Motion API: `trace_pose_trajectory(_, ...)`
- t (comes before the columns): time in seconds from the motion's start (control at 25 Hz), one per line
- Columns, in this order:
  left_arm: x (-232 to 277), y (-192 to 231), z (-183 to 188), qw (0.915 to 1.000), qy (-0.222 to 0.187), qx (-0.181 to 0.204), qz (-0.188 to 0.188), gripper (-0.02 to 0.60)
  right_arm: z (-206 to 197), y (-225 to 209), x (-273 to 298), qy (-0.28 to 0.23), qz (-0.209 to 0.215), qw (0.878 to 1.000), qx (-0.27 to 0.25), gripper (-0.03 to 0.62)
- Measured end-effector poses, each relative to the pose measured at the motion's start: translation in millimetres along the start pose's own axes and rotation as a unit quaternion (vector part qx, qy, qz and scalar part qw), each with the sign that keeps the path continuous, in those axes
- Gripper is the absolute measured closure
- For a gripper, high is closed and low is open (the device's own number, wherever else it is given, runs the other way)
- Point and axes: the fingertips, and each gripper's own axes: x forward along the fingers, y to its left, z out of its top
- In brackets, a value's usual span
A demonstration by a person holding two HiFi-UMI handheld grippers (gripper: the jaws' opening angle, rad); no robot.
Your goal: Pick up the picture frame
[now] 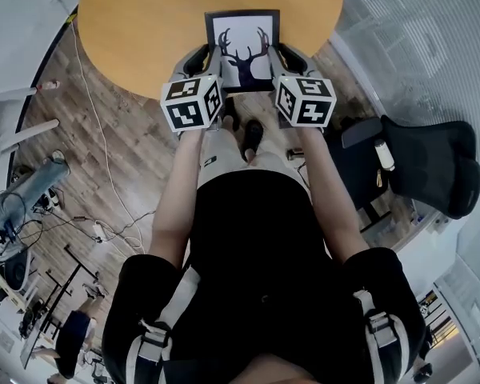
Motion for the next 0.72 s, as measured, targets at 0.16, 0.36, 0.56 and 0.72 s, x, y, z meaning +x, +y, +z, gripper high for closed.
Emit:
trace_pose_trajectory(0.16, -28.5, -9.1, 24.0, 0.9993, -0.034, 0.017, 0.006, 0.500, 21.7, 15.8, -23.9, -0.031, 0.006, 0.999, -0.012, 0.507)
trace_pose_trajectory(0.36, -66.8, -27.1, 49.5, 0.9963, -0.079, 0.033, 0.012, 0.500, 50.3, 30.2, -56.2, -0.070, 0.018, 0.997, -0.024, 0.508)
trace_pose_trajectory(0.56, -95.3, -45.2, 79.4, 0.9919, -0.120, 0.039, 0.011, 0.500, 84.9, 40.4, -87.6, -0.113, 0.023, 0.992, -0.042, 0.508)
trace_pose_trajectory(0.72, -114.8, -61.3, 102.9, 0.9873, -0.150, 0.050, 0.009, 0.500, 110.4, 45.0, -111.4, -0.142, 0.031, 0.988, -0.052, 0.509)
